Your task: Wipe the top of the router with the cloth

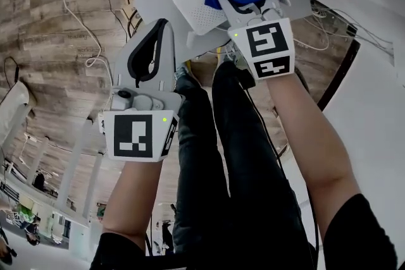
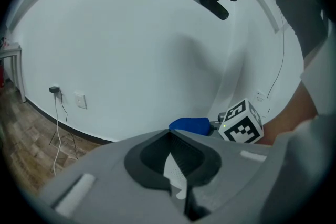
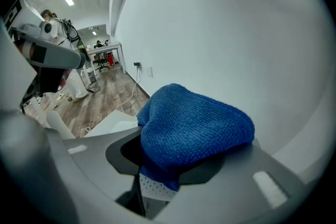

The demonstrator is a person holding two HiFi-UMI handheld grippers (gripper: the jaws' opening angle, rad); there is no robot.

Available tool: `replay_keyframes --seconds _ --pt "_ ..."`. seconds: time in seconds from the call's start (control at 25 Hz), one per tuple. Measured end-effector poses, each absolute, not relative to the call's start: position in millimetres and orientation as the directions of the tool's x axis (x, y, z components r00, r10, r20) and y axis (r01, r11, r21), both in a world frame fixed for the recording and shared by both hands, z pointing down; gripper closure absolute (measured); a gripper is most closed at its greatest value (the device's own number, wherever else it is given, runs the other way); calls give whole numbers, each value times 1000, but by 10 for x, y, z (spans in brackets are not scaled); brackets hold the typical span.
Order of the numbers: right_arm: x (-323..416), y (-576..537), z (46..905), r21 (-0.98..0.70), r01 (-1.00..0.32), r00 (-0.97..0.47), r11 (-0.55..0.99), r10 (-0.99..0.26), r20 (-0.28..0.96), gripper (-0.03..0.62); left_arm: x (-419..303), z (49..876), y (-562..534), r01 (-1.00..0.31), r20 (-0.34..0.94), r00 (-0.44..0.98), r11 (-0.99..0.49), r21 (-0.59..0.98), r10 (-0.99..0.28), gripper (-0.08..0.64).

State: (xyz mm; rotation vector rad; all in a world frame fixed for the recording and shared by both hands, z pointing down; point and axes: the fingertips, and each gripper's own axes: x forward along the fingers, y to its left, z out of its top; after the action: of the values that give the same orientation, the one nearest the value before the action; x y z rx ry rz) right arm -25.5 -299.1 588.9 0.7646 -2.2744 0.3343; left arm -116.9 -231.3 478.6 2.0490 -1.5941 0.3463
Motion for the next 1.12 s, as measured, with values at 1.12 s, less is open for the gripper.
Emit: replay_keyframes --seconds 1.12 --pt "-1201 -2970 6079 28 -380 -618 924 -276 736 420 -1839 4908 -2077 -965 524 147 -6 261 -839 560"
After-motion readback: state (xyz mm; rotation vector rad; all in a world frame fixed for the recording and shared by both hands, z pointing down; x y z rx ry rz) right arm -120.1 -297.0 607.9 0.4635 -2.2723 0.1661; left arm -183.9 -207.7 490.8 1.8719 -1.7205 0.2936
